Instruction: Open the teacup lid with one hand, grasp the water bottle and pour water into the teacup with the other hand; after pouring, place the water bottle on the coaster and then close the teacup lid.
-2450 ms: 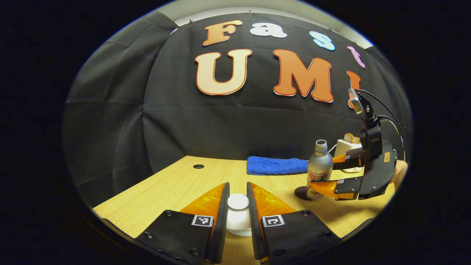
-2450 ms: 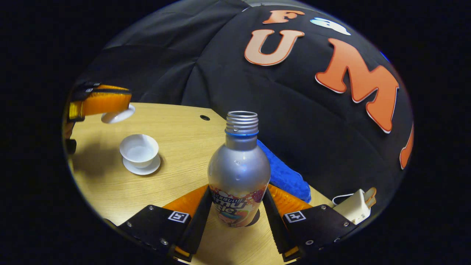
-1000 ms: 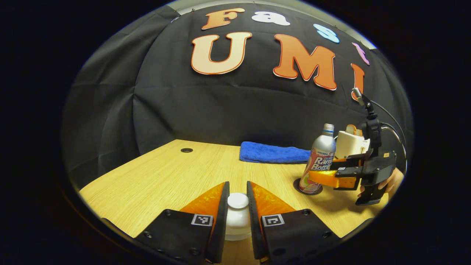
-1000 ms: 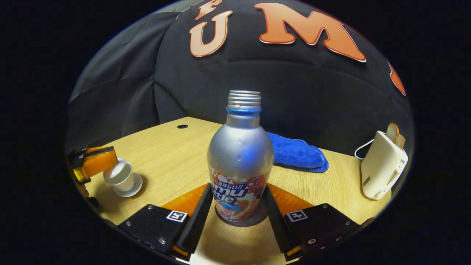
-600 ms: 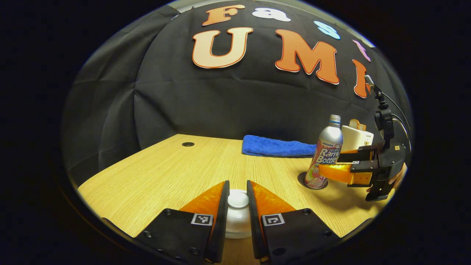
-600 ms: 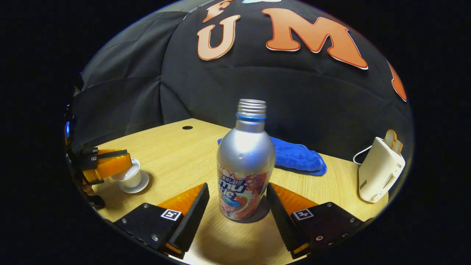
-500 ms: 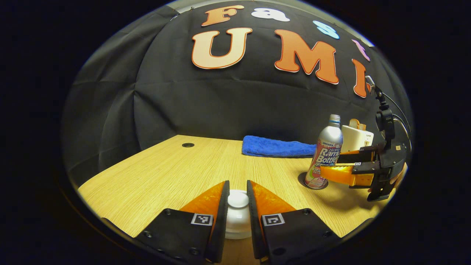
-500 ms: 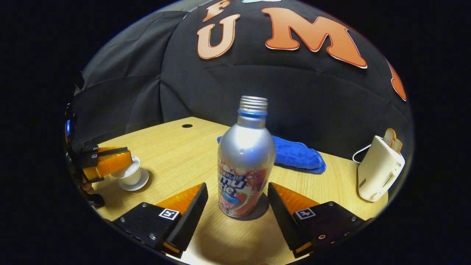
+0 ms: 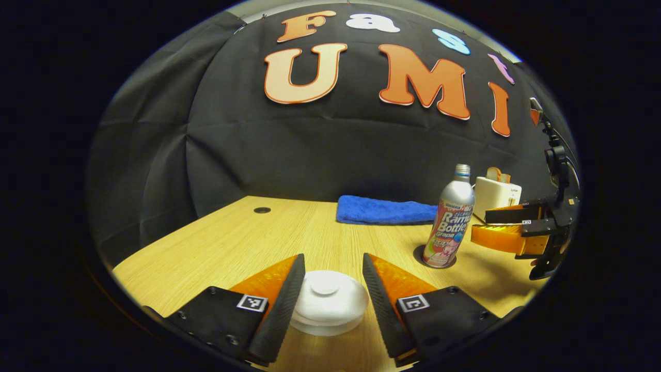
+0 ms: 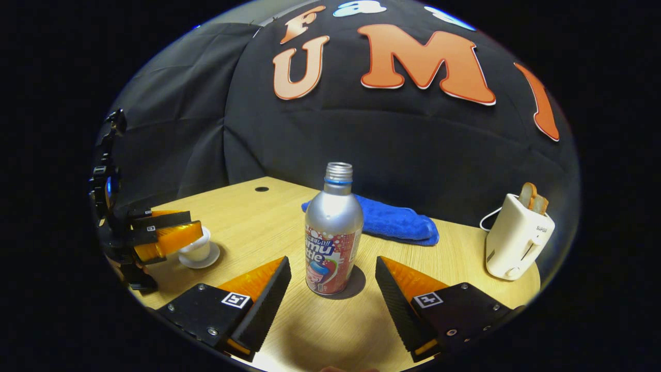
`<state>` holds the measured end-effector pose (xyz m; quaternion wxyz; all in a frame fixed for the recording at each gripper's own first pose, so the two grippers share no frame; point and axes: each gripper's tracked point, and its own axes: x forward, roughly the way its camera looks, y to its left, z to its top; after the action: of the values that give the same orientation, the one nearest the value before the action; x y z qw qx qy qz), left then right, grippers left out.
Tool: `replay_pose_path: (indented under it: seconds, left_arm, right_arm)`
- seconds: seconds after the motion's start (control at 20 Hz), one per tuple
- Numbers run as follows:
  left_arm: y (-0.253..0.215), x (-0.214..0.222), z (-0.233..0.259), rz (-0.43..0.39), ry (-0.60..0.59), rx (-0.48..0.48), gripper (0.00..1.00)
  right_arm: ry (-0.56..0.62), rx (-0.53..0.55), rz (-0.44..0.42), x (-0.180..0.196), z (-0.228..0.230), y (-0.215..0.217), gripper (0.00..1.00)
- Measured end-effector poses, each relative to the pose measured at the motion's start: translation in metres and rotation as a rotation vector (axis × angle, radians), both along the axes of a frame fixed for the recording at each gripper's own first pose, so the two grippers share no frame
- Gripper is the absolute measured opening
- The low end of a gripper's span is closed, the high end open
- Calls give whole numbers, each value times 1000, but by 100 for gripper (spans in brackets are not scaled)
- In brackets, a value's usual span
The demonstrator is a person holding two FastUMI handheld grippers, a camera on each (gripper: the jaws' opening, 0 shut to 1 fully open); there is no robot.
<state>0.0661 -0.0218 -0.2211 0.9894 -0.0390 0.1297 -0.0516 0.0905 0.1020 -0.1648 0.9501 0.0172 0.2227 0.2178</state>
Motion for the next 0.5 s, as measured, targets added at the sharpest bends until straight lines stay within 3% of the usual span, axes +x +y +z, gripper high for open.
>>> replay_pose_path:
  seconds: [0.05, 0.2, 0.5]
  left_arm:
    - [0, 0, 9, 2, -22, 3, 76]
    - [-5, -7, 38, 9, -79, 24, 91]
    - [-22, -29, 104, 20, -198, 44, 96]
  right_arm:
    - [-14, 9, -8, -5, 8, -3, 99]
    - [-68, 20, -61, -13, 29, -13, 99]
    - [-177, 49, -190, -35, 80, -44, 99]
